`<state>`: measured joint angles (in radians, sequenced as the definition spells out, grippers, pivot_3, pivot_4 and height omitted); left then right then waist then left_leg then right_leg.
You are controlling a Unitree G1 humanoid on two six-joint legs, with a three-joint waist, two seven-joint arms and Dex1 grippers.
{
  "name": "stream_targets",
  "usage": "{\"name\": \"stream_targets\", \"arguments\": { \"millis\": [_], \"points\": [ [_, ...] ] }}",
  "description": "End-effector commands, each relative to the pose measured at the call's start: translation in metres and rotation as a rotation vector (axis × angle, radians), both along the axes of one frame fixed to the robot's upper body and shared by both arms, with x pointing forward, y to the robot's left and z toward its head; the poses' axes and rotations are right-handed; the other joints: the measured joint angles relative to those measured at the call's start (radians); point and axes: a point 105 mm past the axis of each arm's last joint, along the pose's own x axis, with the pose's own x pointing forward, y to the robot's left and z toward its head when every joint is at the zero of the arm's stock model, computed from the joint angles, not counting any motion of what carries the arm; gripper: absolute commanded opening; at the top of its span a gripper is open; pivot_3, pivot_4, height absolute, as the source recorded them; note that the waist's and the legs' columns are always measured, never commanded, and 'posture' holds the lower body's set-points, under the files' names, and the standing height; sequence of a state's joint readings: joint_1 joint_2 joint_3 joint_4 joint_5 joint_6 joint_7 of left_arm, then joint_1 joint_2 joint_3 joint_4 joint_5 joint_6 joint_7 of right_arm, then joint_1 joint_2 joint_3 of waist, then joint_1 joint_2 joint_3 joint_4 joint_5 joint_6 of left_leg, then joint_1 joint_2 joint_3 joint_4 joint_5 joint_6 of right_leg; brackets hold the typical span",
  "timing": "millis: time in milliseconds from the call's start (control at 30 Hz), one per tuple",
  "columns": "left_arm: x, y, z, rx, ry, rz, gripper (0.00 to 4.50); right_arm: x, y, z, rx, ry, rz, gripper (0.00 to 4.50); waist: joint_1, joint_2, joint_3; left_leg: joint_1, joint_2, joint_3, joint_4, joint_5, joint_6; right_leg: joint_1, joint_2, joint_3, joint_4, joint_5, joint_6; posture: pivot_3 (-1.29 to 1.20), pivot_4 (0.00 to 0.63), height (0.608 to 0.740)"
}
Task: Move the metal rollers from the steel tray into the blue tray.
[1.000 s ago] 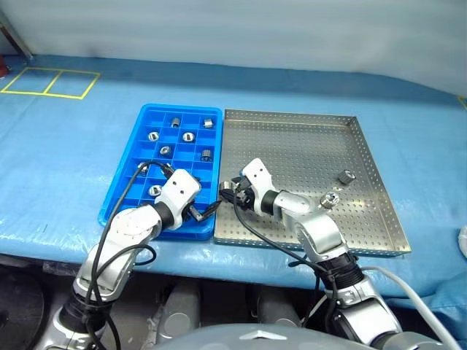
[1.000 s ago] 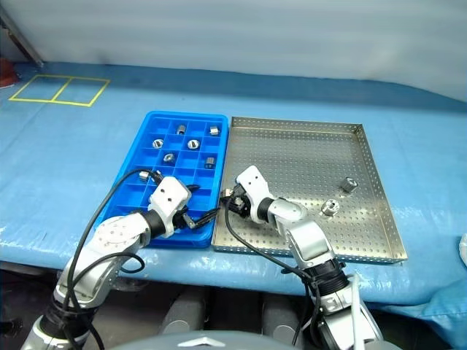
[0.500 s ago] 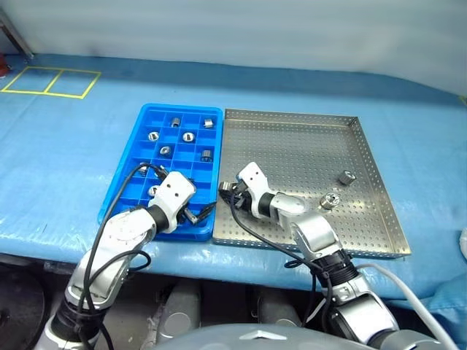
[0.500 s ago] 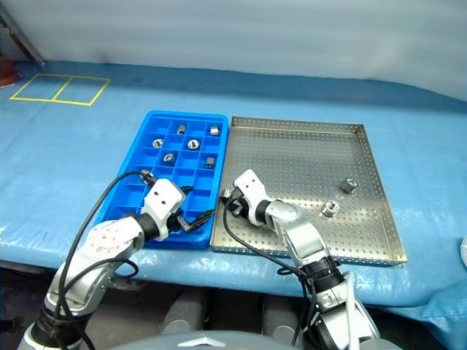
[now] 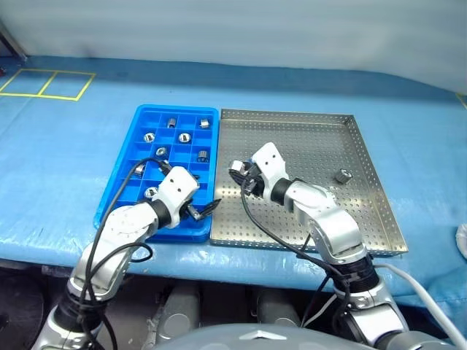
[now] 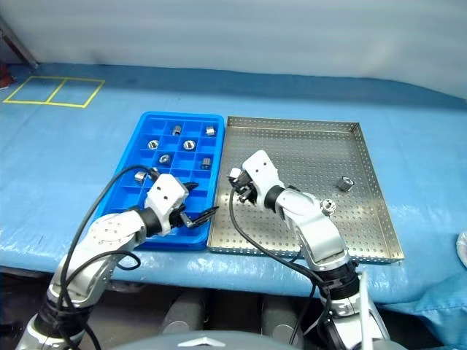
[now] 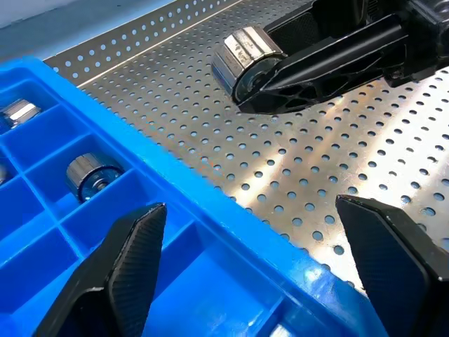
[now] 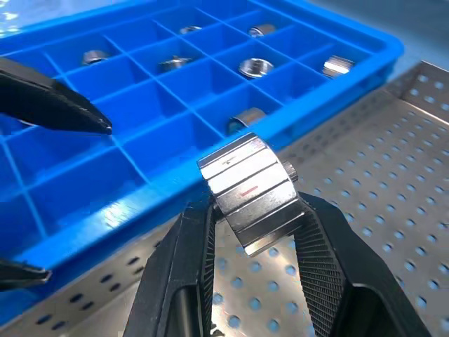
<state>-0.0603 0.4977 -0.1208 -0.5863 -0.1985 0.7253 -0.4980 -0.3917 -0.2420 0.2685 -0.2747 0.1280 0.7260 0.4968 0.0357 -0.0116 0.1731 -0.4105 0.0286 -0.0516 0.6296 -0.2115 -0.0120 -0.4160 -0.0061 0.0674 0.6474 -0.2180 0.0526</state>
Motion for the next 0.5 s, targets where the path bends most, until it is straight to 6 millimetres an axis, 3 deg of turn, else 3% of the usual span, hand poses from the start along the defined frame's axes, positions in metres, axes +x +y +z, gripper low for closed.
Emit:
{"name": "stream_targets", "arguments": {
  "millis": [33,233,500],
  "points": [
    [-0.007,0.006,0.021,-0.042,-0.098,0.062,4.23,0.01,0.011,0.014,0.015,-0.051,0.041,1.3,0.014,0.0,0.0,0.0,0.0,-0.001,0.0,0.0,0.0,0.0,0.0,0.0,0.0,0.0,0.0,0.34,0.15,0.74],
    [-0.022,0.008,0.015,-0.054,-0.071,0.093,4.23,0.031,0.027,0.015,0.037,-0.057,0.069,1.3,0.064,0.0,0.0,-0.001,-0.001,-0.001,0.0,0.0,0.0,0.001,-0.001,-0.001,-0.002,-0.001,-0.001,0.42,0.15,0.74],
    [-0.028,0.01,0.012,-0.044,-0.059,0.115,4.23,0.04,0.043,0.008,0.071,-0.037,0.104,1.3,0.115,0.0,0.0,-0.001,-0.001,-0.001,0.0,0.0,-0.001,0.0,0.0,-0.001,-0.002,-0.002,-0.003,0.46,0.15,0.74]
  ]
}}
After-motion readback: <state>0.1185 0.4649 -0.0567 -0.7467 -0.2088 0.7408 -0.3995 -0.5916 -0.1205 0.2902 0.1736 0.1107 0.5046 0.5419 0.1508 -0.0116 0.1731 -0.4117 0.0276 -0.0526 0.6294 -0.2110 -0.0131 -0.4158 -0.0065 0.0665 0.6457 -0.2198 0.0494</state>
